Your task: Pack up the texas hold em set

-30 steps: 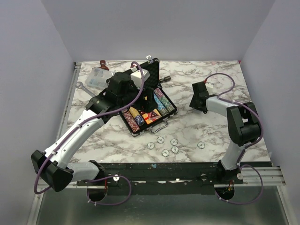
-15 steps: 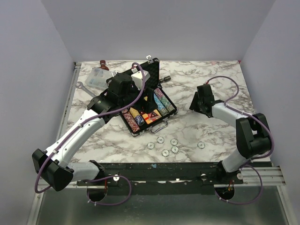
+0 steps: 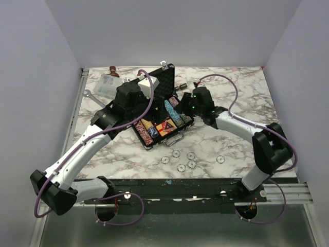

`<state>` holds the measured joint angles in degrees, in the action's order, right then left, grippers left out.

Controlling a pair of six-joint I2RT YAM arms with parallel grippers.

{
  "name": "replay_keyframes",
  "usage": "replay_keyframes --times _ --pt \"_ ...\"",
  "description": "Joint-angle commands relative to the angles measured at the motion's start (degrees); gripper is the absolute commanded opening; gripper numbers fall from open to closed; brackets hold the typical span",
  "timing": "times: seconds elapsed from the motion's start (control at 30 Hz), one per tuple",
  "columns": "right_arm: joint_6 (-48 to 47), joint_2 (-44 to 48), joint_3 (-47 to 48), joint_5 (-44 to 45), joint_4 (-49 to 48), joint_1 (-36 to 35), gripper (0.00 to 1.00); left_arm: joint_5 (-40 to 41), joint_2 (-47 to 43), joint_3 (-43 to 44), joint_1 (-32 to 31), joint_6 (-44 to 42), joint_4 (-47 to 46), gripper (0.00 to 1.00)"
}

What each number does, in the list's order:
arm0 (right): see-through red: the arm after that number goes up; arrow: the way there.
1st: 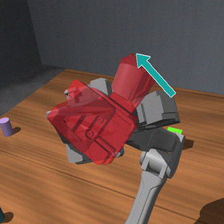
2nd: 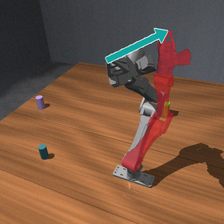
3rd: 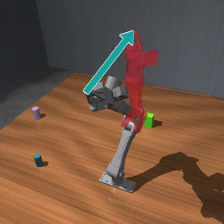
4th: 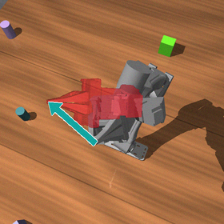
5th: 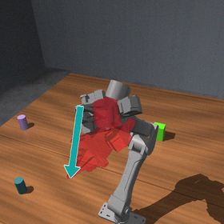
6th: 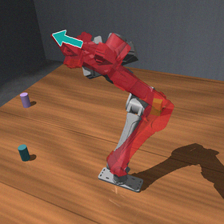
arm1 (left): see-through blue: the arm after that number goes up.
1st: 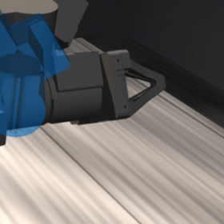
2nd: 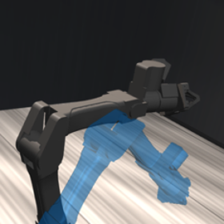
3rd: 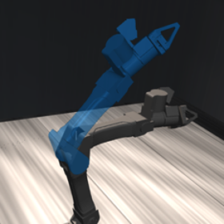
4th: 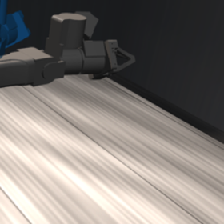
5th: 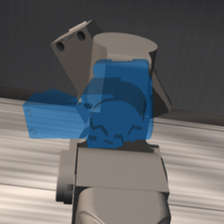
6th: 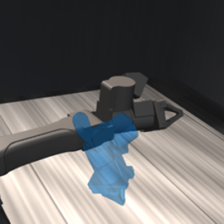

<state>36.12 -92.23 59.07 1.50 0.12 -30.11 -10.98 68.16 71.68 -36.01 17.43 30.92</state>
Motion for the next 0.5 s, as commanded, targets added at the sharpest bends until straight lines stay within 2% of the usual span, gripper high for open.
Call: replay_keyframes --times 0.0,0.2,0.47 --pt "4.35 -8.21 6.78 -6.66 -6.56 -4.96 0.29 5.98 -3.53 -1.29 0.28 0.21 -2.37 0.82" --pt "6.6 -16.72 14.32 -8.29 -7.33 -8.45 0.29 6.51 -4.62 -1.49 0.25 0.28 -2.62 0.83" --pt "7.71 -21.9 17.12 -8.08 -8.51 -8.5 0.29 5.47 -5.41 -1.72 0.28 0.67 -2.99 0.83"
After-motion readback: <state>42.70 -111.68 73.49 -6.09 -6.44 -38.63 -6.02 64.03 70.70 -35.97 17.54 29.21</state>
